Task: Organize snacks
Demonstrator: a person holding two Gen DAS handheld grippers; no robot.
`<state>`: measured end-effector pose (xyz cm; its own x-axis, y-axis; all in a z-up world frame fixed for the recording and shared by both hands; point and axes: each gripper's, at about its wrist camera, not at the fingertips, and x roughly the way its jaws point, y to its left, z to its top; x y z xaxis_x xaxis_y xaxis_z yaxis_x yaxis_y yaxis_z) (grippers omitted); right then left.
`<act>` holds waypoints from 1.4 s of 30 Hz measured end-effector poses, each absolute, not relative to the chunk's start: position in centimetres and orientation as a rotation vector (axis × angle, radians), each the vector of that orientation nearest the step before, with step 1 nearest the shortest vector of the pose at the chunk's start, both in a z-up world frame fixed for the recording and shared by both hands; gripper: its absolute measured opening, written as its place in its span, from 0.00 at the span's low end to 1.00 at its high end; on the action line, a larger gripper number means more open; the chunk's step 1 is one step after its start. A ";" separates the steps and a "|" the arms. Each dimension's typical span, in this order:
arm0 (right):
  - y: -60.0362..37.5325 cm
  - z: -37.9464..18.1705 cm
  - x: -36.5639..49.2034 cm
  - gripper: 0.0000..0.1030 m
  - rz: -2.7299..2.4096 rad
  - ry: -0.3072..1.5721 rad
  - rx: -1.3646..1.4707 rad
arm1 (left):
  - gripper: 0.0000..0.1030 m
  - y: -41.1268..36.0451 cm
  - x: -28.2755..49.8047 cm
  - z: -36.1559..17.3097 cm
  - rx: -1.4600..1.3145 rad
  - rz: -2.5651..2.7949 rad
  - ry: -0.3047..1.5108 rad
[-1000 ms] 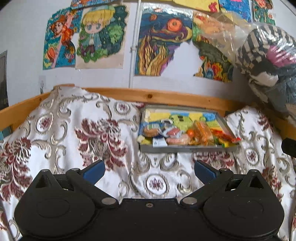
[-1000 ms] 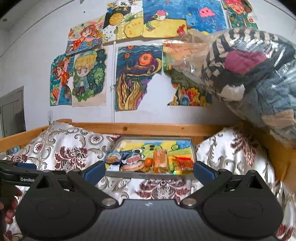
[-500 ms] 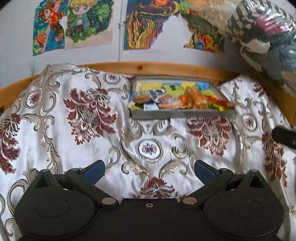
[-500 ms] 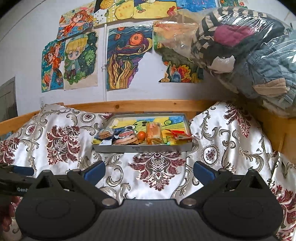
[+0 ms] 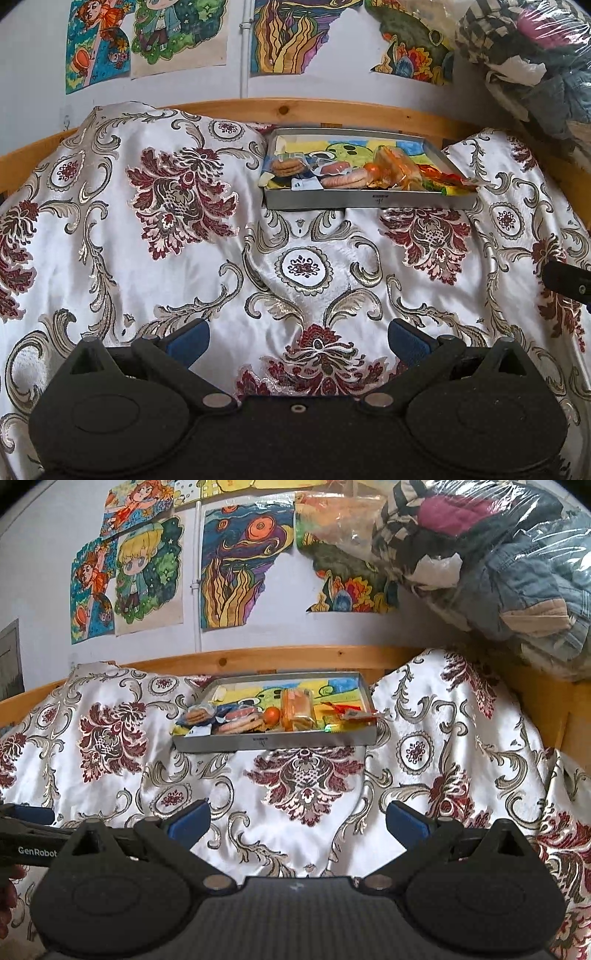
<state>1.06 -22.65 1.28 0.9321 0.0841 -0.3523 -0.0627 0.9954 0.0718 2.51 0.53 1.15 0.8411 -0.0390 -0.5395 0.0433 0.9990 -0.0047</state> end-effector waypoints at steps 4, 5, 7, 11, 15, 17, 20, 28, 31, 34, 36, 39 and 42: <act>-22.5 1.1 1.0 1.00 0.076 0.373 0.063 | 0.99 0.5 2.4 1.1 0.006 -0.040 0.569; -22.5 1.0 1.0 1.00 0.076 0.374 0.060 | 0.99 0.6 2.4 1.1 0.003 -0.038 0.569; -22.4 1.0 1.0 1.00 0.077 0.375 0.056 | 0.99 0.6 2.4 1.0 0.000 -0.035 0.569; -22.2 0.8 1.0 1.00 0.078 0.380 0.052 | 0.99 0.7 2.4 1.0 -0.002 -0.033 0.572; -22.1 0.7 1.0 1.00 0.081 0.389 0.053 | 0.99 0.8 2.5 0.9 -0.002 -0.032 0.578; -22.1 0.7 1.0 1.00 0.080 0.390 0.052 | 0.99 0.8 2.4 0.9 -0.001 -0.030 0.582; -22.1 0.7 1.0 1.00 0.080 0.391 0.053 | 0.99 0.8 2.5 0.8 -0.005 -0.028 0.587; -22.1 0.6 1.0 1.00 0.082 0.396 0.053 | 0.99 0.9 2.4 0.7 -0.006 -0.028 0.589; -22.0 0.5 1.0 1.00 0.082 0.399 0.054 | 0.99 0.9 2.4 0.7 -0.005 -0.028 0.589; -22.0 0.5 1.0 1.00 0.082 0.403 0.055 | 0.99 0.9 2.4 0.7 -0.005 -0.028 0.588; -22.0 0.5 1.0 1.00 0.083 0.404 0.055 | 0.99 0.9 2.4 0.7 -0.005 -0.028 0.588; -22.0 0.5 1.0 1.00 0.083 0.404 0.055 | 0.99 0.9 2.4 0.7 -0.006 -0.028 0.588; -22.0 0.5 1.0 1.00 0.082 0.404 0.055 | 0.99 0.9 2.4 0.7 -0.005 -0.028 0.588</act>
<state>0.98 -21.96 0.49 0.9163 0.0908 -0.3902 -0.0690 0.9952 0.0695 2.42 0.93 0.69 0.8315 -0.0278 -0.5548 0.0250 0.9996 -0.0127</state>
